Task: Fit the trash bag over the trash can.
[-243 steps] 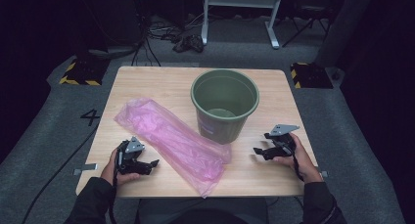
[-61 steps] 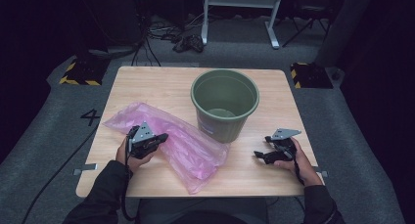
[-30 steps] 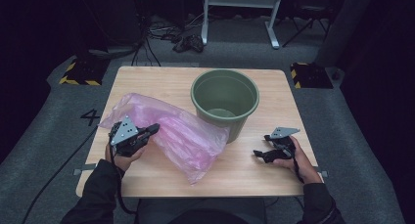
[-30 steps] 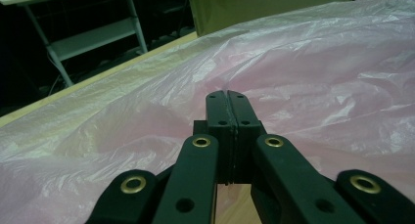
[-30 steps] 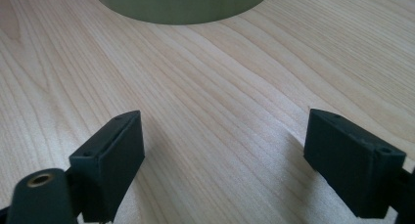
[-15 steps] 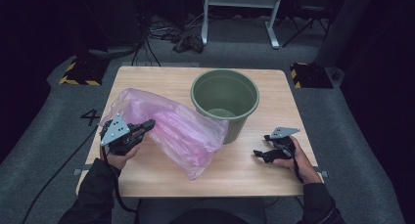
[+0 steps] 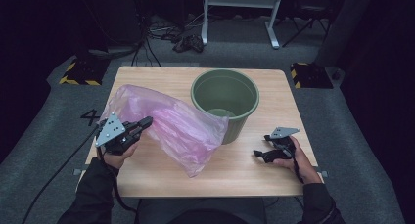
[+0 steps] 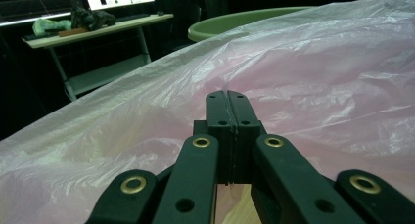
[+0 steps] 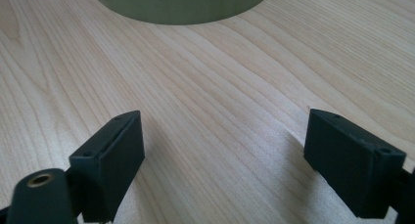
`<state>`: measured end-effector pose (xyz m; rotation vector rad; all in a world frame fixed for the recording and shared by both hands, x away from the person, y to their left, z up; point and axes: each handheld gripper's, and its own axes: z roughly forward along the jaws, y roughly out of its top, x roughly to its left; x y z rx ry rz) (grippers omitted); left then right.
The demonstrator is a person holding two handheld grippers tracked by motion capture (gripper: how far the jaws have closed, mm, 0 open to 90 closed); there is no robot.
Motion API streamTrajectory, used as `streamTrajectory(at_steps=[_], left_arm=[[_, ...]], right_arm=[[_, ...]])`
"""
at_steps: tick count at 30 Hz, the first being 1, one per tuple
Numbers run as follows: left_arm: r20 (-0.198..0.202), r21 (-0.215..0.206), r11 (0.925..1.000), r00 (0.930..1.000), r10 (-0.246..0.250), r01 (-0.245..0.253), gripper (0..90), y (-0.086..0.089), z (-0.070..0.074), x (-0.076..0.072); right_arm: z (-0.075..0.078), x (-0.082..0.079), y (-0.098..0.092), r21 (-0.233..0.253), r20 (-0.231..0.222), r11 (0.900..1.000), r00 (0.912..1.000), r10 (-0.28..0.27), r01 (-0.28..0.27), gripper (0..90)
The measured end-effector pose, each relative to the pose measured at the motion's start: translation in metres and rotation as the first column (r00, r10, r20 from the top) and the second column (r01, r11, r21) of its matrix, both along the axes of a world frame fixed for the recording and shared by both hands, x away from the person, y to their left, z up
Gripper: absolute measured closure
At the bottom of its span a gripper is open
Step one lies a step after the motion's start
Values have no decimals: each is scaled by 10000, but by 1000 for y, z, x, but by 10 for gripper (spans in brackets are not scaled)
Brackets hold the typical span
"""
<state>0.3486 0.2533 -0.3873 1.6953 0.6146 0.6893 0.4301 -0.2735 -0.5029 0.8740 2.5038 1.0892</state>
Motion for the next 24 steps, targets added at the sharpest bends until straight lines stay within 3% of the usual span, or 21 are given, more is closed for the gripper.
streamTrajectory(at_steps=[15,22,24], left_arm=[[700,-283,9992,9971,287,-268,897,5,20,-13],[1051,-466,9975,9928,583,-536,897,7,35,-10],[1168,-283,9972,9906,716,-687,897,3,43,-7]], right_arm=[[0,0,0,-8,14,10000,10000,-11,11,148],[0,0,0,-6,3,10000,10000,-22,22,149],[0,0,0,-5,4,10000,10000,-32,32,148]])
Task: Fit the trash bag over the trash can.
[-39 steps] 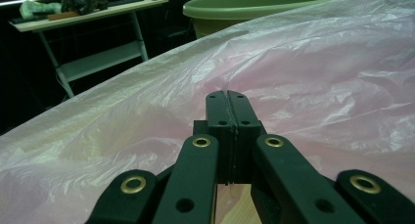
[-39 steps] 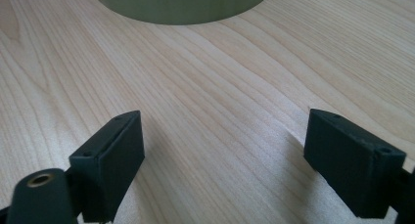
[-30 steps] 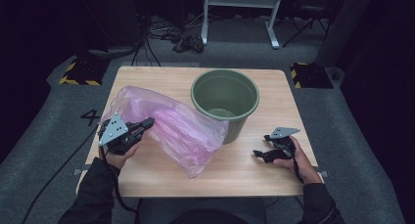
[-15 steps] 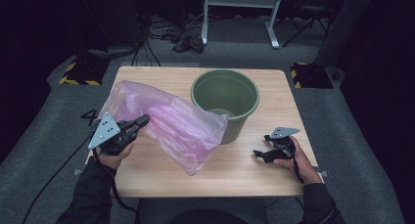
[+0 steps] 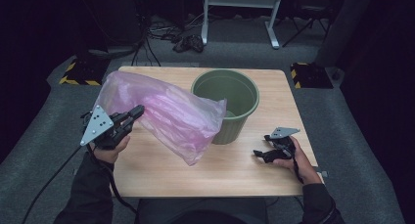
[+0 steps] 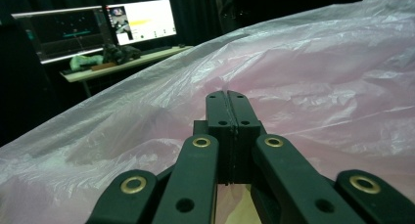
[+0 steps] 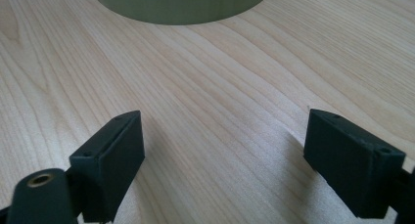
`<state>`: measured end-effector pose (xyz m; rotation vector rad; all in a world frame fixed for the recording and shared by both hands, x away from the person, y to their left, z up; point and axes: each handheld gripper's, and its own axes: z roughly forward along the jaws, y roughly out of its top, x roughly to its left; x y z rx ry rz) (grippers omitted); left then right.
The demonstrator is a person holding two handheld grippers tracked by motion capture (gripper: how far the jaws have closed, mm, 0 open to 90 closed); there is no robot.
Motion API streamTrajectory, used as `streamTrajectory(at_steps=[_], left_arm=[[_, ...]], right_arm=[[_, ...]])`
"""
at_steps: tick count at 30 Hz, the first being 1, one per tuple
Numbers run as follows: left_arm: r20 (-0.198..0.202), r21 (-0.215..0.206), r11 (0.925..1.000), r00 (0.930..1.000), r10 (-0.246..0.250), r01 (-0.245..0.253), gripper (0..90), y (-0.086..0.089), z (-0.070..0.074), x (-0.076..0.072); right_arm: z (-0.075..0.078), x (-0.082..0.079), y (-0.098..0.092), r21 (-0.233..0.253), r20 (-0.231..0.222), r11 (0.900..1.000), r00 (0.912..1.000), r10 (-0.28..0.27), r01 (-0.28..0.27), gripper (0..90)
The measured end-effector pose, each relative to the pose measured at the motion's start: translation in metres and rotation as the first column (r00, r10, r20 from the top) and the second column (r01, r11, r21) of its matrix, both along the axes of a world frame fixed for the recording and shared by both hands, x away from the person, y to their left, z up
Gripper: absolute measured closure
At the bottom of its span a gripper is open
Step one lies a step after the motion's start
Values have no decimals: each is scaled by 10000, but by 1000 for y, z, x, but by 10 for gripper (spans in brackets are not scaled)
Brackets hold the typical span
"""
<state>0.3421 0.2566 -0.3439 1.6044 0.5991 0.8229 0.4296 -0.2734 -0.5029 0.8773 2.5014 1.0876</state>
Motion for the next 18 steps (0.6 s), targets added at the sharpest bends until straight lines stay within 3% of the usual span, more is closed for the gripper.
streamTrajectory(at_steps=[10,18], left_arm=[[200,424,9982,9989,425,-434,897,-12,27,20],[164,650,9948,9969,771,-781,897,-20,39,38]], right_arm=[[0,0,0,1,0,10000,10000,-17,17,149],[0,0,0,-4,-1,10000,10000,-28,28,149]])
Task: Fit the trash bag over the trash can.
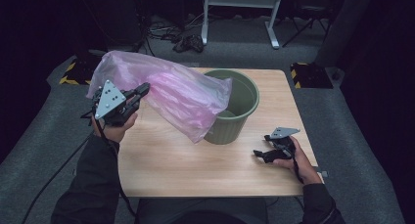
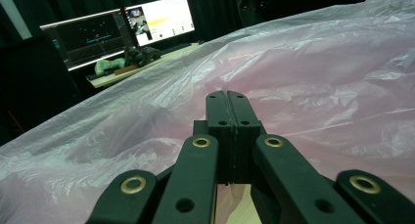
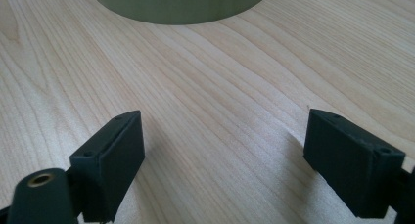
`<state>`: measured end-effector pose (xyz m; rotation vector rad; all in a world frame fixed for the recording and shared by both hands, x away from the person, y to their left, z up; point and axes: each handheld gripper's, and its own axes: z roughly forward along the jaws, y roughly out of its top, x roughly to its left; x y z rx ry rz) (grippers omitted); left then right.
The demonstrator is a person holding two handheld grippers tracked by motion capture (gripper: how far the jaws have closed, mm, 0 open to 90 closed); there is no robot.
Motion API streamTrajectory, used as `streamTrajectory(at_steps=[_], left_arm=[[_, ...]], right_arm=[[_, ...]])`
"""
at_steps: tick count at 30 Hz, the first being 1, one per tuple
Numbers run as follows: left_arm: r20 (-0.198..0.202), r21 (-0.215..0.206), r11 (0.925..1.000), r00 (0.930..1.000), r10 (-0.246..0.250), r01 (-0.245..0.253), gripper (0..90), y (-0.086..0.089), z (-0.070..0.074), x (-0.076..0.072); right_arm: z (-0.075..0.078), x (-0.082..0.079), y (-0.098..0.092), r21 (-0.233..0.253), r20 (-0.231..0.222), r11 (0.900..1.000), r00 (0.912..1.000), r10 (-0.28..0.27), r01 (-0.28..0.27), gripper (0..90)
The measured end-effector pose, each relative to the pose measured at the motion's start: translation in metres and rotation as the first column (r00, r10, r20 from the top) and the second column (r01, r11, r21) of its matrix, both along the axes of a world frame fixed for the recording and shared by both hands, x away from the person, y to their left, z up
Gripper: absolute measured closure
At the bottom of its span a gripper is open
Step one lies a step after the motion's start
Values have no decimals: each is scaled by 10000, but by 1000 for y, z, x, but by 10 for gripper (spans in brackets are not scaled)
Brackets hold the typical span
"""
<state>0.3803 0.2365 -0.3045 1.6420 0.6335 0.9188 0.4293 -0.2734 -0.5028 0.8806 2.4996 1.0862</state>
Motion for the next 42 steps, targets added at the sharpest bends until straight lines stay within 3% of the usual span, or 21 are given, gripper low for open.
streamTrajectory(at_steps=[11,12,14,16,18,19,20,21,27,28,30,31,37,39,41,42], left_arm=[[298,431,9968,9973,666,-679,897,-20,23,19],[407,674,9946,9962,766,-792,897,-26,25,23],[446,797,9933,9958,803,-837,896,-29,26,25],[459,921,9903,9939,1000,-1039,896,-36,28,33],[443,933,9899,9937,1026,-1064,896,-38,28,36],[422,1055,9882,9933,1072,-1111,896,-42,29,40],[422,1055,9882,9933,1072,-1111,897,-42,29,40],[421,1161,9867,9930,1099,-1141,897,-46,29,42],[414,1355,9851,9940,1015,-1063,896,-58,25,46],[370,1398,9850,9946,969,-1011,896,-61,23,47],[392,1457,9843,9947,947,-994,896,-64,21,47],[354,1502,9844,9956,868,-912,896,-67,19,47],[333,1560,9836,9957,859,-901,896,-76,12,49],[371,1655,9819,9955,866,-916,896,-80,9,50],[339,1751,9807,9960,821,-868,896,-83,6,51],[362,1788,9800,9960,820,-872,896,-85,4,50]], right_arm=[[4,1,-4,54,-82,9996,9996,-288,289,206],[9,1,-7,405,-3,9984,9992,-404,404,220],[13,1,-9,544,107,9973,9987,-491,484,220],[32,-2,-13,733,582,9947,9954,-765,721,230],[40,-3,-14,858,751,9936,9940,-798,733,234],[57,-4,-16,1008,1116,9919,9898,-885,774,242],[57,-4,-16,1008,1116,9919,9898,-885,774,242],[67,-4,-17,1022,1286,9917,9875,-914,785,245],[133,-5,-17,1550,2376,9845,9642,-1180,822,255],[154,-5,-14,1732,2722,9819,9544,-1229,770,256],[161,-5,-13,1815,2844,9807,9508,-1230,726,255],[180,-6,-7,2084,3067,9765,9444,-1182,546,256],[207,-2,16,2216,3481,9750,9324,-971,189,262],[214,4,41,1789,3581,9838,9320,-557,-99,264],[214,5,50,1634,3592,9863,9325,-386,-221,267],[215,8,68,1263,3672,9904,9301,57,-559,271]])
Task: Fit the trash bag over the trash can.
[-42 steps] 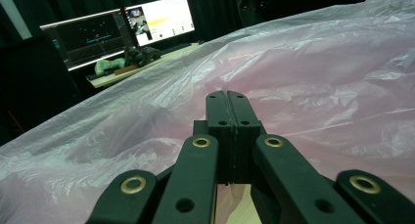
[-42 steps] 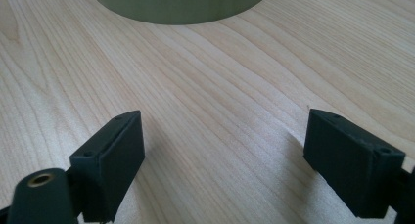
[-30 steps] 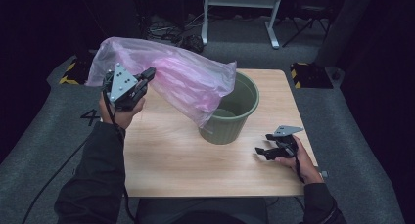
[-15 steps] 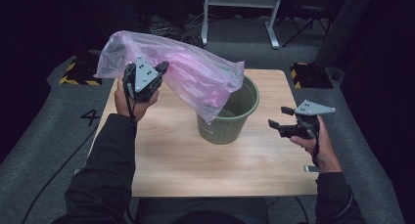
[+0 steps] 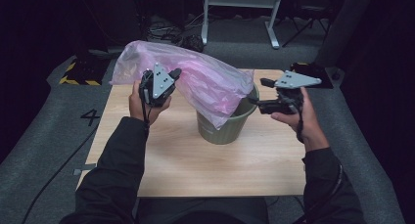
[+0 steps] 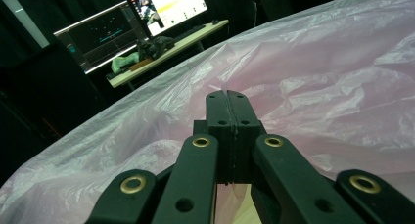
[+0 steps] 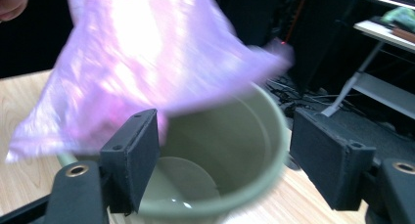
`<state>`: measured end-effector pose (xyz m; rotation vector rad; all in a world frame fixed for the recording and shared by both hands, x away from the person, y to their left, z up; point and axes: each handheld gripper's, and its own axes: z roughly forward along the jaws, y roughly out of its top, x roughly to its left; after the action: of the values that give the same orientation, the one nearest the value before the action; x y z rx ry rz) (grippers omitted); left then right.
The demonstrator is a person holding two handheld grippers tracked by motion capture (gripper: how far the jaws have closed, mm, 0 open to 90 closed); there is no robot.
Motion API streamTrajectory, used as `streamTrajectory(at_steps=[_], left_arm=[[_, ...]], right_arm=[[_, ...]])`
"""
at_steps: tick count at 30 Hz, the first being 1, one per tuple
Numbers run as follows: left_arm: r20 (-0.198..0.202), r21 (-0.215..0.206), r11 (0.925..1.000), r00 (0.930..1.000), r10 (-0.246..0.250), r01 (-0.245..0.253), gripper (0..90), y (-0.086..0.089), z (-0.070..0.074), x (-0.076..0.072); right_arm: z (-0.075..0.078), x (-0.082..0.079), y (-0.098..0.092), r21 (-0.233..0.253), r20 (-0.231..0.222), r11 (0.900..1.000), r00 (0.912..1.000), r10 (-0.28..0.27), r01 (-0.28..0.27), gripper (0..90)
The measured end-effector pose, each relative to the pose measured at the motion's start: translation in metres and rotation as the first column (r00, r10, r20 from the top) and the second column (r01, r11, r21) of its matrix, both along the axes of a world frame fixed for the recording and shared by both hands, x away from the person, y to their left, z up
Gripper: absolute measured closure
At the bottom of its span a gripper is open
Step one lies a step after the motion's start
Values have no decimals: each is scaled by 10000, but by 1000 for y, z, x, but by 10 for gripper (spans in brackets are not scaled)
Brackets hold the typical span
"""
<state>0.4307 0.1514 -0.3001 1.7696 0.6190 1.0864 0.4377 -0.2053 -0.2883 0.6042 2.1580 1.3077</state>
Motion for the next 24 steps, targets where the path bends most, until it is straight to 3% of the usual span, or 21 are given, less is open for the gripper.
streamTrajectory(at_steps=[1,4,8,11,12,17,21,24], left_arm=[[50,34,10000,10000,-36,36,896,-1,-1,0],[-12,46,9997,9997,-224,224,896,-3,-5,-2],[-40,203,9987,9989,-474,475,896,-5,-11,-5],[-66,123,9974,9975,-708,708,896,-7,-13,-8],[-59,125,9971,9971,-754,755,896,-8,-13,-8],[-106,131,9932,9933,-1152,1153,896,-16,-15,-14],[-132,244,9882,9884,-1511,1513,896,-25,-16,-18],[-198,350,9849,9854,-1689,1695,896,-32,-16,-20]], right_arm=[[0,0,0,0,0,10000,10000,0,0,271],[-4,8,24,-642,-65,9977,9998,202,-205,285],[-14,20,48,-1417,-690,9897,9976,105,-203,317],[-18,24,59,-1733,-1124,9844,9936,108,-303,336],[-21,26,66,-2107,-1253,9769,9921,81,-346,356],[-25,31,75,-2487,-1708,9674,9853,52,-482,384],[-30,38,79,-2793,-2072,9595,9780,-240,-356,363],[-30,42,80,-3021,-2101,9531,9766,-466,-195,325]])
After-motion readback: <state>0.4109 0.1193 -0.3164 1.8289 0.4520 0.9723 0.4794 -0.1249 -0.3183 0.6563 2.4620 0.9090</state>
